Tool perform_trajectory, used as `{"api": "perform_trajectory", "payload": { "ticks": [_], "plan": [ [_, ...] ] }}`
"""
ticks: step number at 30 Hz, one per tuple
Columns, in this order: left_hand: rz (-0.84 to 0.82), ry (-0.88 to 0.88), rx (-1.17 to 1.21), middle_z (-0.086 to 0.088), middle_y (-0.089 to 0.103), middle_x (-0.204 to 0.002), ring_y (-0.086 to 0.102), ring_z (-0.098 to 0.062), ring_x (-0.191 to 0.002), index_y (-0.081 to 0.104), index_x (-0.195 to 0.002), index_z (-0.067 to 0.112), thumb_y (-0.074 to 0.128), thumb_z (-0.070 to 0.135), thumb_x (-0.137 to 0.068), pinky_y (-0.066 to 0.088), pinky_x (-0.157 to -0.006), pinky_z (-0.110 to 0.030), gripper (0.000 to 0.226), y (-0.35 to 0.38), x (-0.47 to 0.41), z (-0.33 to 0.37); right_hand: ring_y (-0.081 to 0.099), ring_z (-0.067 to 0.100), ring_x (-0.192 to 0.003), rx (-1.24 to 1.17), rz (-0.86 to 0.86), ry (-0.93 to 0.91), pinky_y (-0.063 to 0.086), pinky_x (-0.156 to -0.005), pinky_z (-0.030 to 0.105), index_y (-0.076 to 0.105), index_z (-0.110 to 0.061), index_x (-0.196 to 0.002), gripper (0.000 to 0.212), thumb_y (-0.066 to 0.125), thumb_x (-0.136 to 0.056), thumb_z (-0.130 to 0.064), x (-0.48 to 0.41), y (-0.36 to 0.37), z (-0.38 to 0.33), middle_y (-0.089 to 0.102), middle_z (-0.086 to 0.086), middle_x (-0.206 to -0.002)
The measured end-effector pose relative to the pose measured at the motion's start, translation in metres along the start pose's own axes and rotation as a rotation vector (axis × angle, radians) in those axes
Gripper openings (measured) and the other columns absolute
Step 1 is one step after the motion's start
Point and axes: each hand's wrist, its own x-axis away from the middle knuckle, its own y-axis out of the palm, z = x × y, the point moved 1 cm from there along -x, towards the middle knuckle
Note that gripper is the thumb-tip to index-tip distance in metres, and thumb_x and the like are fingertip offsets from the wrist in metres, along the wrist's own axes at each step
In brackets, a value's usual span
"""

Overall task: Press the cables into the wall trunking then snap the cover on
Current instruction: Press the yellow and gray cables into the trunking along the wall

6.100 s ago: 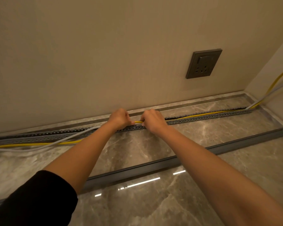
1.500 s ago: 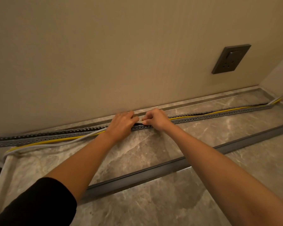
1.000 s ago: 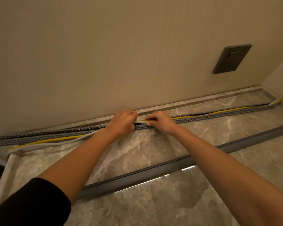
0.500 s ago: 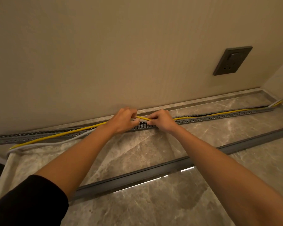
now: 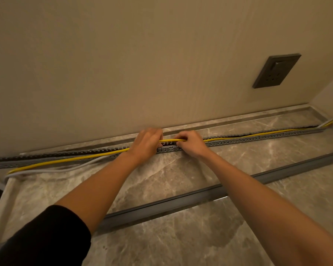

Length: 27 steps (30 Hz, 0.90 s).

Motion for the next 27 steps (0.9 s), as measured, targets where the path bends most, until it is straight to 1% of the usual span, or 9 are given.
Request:
{"api": "perform_trajectory", "payload": {
  "ticks": [3,6,8,10,13,17,21,24,27],
  "plan": [
    [-0.032,-0.116,0.076,-0.014,0.065,-0.105,0.058,-0.030,-0.098,0.063,-0.095,0.006,0.063,0.013,-0.087,0.043,-0.075,-0.034,0.011,-0.001,-0.004,0.001,0.056,0.013,-0.088,-0.061,-0.025,0.006,0.042,-0.074,0.022,0.070,-0.004,-0.104,0.024,0.054,-0.086,0.001,0.003,-0.003,0.003,0.070,0.012,-0.101],
    [-0.050,-0.117,0.061,-0.014,0.068,-0.100,0.061,-0.031,-0.094,0.066,-0.093,0.009,0.062,0.022,-0.088,0.047,-0.073,-0.035,0.014,-0.003,-0.004,0.001,0.055,0.012,-0.086,-0.071,-0.025,-0.023,0.041,-0.064,0.011,0.069,-0.004,-0.102,0.019,0.058,-0.087,-0.002,0.004,-0.004,0.004,0.063,0.002,-0.091],
    [-0.031,-0.099,0.036,-0.013,0.069,-0.100,0.061,-0.031,-0.094,0.066,-0.094,0.011,0.061,0.027,-0.089,0.047,-0.074,-0.035,0.017,-0.004,-0.001,0.002,0.055,0.013,-0.084,-0.075,-0.013,-0.052,0.041,-0.065,0.015,0.068,-0.002,-0.098,0.014,0.060,-0.087,-0.005,0.005,-0.003,0.004,0.061,0.001,-0.088],
    [-0.005,-0.094,0.043,-0.012,0.069,-0.102,0.061,-0.031,-0.096,0.066,-0.096,0.012,0.060,0.025,-0.089,0.047,-0.076,-0.035,0.016,-0.004,0.002,0.002,0.055,0.014,-0.084,-0.092,-0.013,-0.072,0.042,-0.068,0.018,0.066,0.001,-0.096,0.013,0.061,-0.086,-0.003,0.005,-0.003,0.005,0.061,0.003,-0.087],
    [-0.007,-0.140,0.075,-0.011,0.071,-0.100,0.063,-0.030,-0.096,0.070,-0.091,0.011,0.065,0.023,-0.086,0.047,-0.077,-0.033,0.014,-0.006,0.003,0.004,0.056,0.013,-0.078,-0.127,-0.011,-0.079,0.042,-0.068,0.012,0.066,0.007,-0.095,0.013,0.064,-0.083,0.001,0.004,-0.004,0.006,0.062,0.005,-0.085],
    [-0.017,-0.227,0.089,-0.014,0.072,-0.099,0.064,-0.032,-0.098,0.073,-0.085,0.010,0.066,0.015,-0.082,0.048,-0.079,-0.033,0.009,-0.006,0.001,0.008,0.051,0.004,-0.064,-0.110,-0.015,-0.032,0.040,-0.061,0.008,0.065,0.010,-0.095,0.014,0.064,-0.083,0.004,0.000,-0.005,0.007,0.057,-0.005,-0.068],
    [0.024,-0.351,0.156,-0.017,0.072,-0.099,0.064,-0.035,-0.098,0.072,-0.087,0.001,0.066,0.012,-0.080,0.050,-0.078,-0.037,0.014,-0.006,-0.002,0.011,0.054,0.017,-0.081,-0.029,-0.013,-0.006,0.041,-0.070,0.024,0.068,0.003,-0.095,0.013,0.064,-0.083,0.001,-0.006,-0.002,0.003,0.067,0.016,-0.086],
    [0.019,-0.442,0.232,-0.021,0.071,-0.094,0.064,-0.035,-0.094,0.065,-0.070,-0.001,0.075,0.015,-0.077,0.044,-0.067,-0.034,0.020,-0.006,-0.004,0.012,0.053,0.013,-0.083,0.033,-0.006,0.025,0.039,-0.067,0.020,0.072,-0.001,-0.096,0.015,0.063,-0.084,-0.001,-0.008,0.000,-0.001,0.069,0.014,-0.093],
    [0.062,-0.511,0.305,-0.020,0.072,-0.094,0.066,-0.033,-0.093,0.070,-0.081,-0.003,0.078,0.016,-0.075,0.040,-0.066,-0.030,0.021,-0.004,-0.006,0.011,0.053,0.012,-0.084,0.062,-0.008,0.047,0.038,-0.074,0.021,0.072,0.000,-0.096,0.015,0.063,-0.085,-0.003,-0.009,-0.001,-0.004,0.071,0.015,-0.098]
  ]
}}
